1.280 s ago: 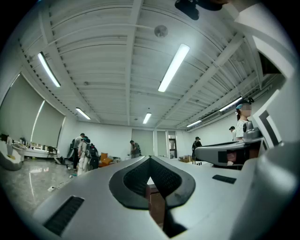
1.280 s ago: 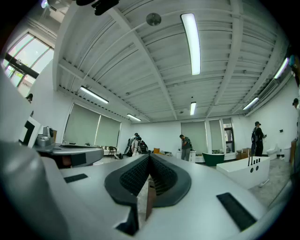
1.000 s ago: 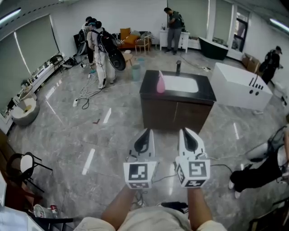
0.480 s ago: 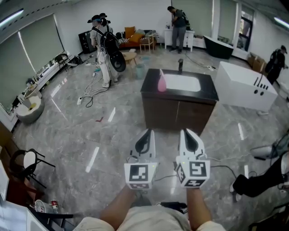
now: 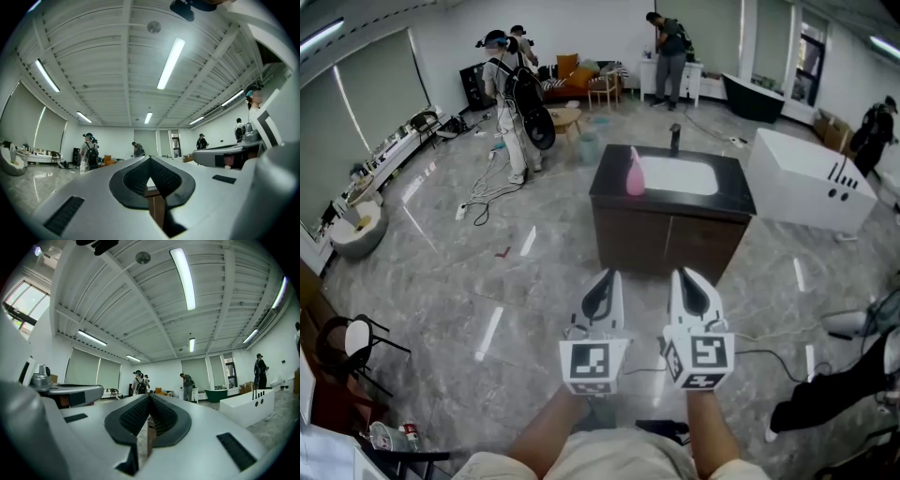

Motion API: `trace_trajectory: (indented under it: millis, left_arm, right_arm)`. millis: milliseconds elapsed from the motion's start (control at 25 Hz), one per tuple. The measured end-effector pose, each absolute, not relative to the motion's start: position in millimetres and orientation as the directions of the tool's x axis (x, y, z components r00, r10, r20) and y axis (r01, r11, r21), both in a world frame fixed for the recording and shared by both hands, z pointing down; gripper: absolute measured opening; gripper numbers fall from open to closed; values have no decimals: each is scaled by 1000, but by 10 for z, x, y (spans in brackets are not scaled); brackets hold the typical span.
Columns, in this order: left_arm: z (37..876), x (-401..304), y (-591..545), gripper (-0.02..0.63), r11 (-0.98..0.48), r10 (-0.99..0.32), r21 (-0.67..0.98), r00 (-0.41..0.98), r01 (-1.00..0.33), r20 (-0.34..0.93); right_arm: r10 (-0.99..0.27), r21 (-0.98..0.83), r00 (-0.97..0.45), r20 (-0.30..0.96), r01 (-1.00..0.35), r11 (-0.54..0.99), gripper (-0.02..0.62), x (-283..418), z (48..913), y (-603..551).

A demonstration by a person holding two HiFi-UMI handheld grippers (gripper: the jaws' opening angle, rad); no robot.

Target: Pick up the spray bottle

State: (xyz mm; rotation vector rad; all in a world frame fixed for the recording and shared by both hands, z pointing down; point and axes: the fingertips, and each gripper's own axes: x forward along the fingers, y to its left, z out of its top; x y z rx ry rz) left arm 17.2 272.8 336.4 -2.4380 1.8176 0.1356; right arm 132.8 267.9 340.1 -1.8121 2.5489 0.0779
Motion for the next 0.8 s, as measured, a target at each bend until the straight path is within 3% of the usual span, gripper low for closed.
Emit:
trace_trajectory:
  millis: [800]
  left_arm:
    - [3329, -636, 1121, 2, -308, -940, 7, 303, -951, -155]
  right_arm:
    - [-946, 94, -313, -79, -947, 306, 6, 460, 3286, 1166]
